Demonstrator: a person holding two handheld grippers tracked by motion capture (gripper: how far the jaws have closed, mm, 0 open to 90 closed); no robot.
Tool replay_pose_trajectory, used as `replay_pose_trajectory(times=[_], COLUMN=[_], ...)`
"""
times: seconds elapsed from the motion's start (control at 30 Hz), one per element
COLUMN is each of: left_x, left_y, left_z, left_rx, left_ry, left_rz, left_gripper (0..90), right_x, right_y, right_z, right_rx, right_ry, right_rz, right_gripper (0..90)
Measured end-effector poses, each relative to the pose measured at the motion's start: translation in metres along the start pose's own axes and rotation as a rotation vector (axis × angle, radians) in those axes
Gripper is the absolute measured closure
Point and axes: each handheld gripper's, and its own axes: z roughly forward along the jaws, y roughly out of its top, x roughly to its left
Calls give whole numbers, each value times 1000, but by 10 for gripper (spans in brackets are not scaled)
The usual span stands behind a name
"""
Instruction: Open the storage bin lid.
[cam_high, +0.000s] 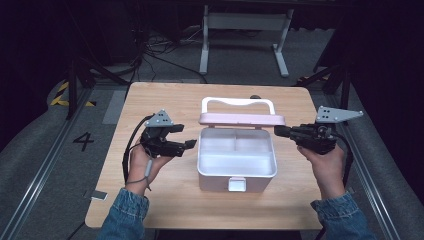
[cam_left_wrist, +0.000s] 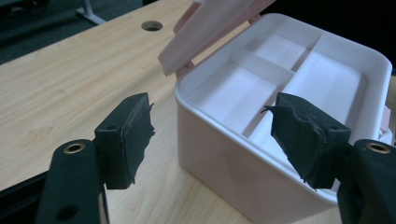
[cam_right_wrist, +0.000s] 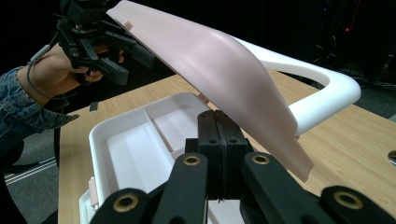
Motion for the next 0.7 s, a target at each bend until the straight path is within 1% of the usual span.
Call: replay_pose_trajectory(times=[0.07,0.1,0.13,0.17,0.2,0.27,0.37,0.4,0.5,0.6,0.7], left_x=[-1,-1,-2,-3,-5,-7,-10,-11,-15,-18,-17], left_y=[3,5,7,8,11,15,21,23,30,36,41], left_z=[0,0,0,1,2,3,8,10,15,20,23], left_rx=[-25,-34,-54,-77,-86,-92,-121,-123,-121,-136,-168], left_ry=[-3,-11,-12,-1,11,7,-16,-19,-46,-64,-65], left_rz=[7,11,23,31,45,53,56,60,80,74,45], left_gripper=[288,283,278,278,274,267,260,257,244,218,189], right_x=[0,0,0,0,0,-1,-1,-1,-2,-2,-2], right_y=[0,0,0,0,0,0,0,0,0,0,0], right_z=[-1,-1,-1,-1,-1,-1,-1,-1,-2,-2,-2], right_rx=[-4,-6,-4,-3,-4,-6,-7,-7,-8,-6,-6], right_ry=[0,3,2,1,0,2,4,3,6,6,9], right_rz=[1,6,4,3,3,6,5,4,7,5,5], right_gripper=[899,899,900,899,899,899,899,899,899,899,899])
